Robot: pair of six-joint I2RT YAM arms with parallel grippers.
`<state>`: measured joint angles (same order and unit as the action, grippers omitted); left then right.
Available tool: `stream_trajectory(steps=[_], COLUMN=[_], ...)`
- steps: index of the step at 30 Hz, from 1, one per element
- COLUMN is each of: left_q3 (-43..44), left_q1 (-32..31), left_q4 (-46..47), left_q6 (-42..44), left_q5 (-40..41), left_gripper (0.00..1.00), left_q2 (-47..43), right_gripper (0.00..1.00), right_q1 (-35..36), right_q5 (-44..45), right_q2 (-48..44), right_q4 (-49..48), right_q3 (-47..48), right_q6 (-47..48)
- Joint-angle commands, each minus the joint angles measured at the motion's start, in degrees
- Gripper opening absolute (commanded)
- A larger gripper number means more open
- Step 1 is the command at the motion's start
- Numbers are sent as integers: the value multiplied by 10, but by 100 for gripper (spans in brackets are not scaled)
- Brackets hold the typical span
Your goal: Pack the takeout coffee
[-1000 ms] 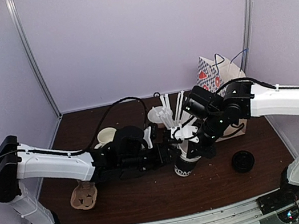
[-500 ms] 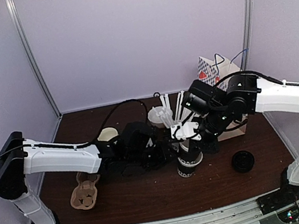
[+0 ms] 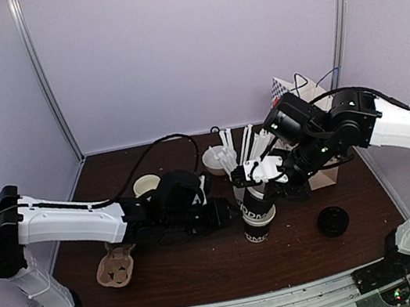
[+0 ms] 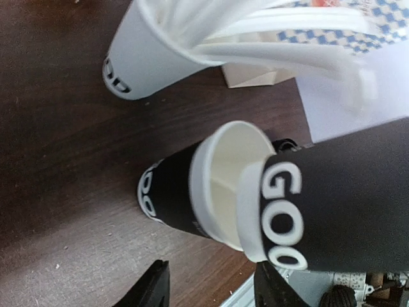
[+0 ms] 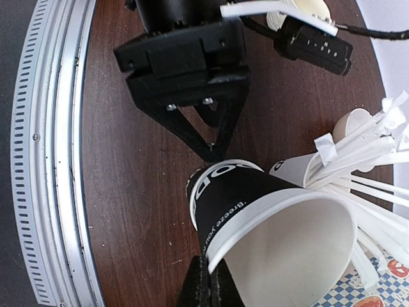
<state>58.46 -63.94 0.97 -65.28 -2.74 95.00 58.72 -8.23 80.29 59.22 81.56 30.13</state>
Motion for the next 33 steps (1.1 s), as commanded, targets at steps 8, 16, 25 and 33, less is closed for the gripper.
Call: stream_trajectory(steps=[8, 16, 25, 33], left_q3=[-7, -9, -71, -67], left_q1=[-7, 7, 84, 86], left_q4=[-11, -247, -283, -299], left_q6=[176, 271, 267, 266], left_q5=[17, 296, 343, 309], left_gripper=[57, 69, 72, 71], left_q2=[-120, -312, -461, -471], right_gripper=[0, 0, 0, 0], right_q1=[-14, 71, 107, 106], right_q5=[-88, -25, 61, 124], right_q2=[-45, 32, 246, 414], right_q4=[93, 66, 35, 60], right_q3=[50, 108, 281, 416], right_q6=[95, 78, 6, -19])
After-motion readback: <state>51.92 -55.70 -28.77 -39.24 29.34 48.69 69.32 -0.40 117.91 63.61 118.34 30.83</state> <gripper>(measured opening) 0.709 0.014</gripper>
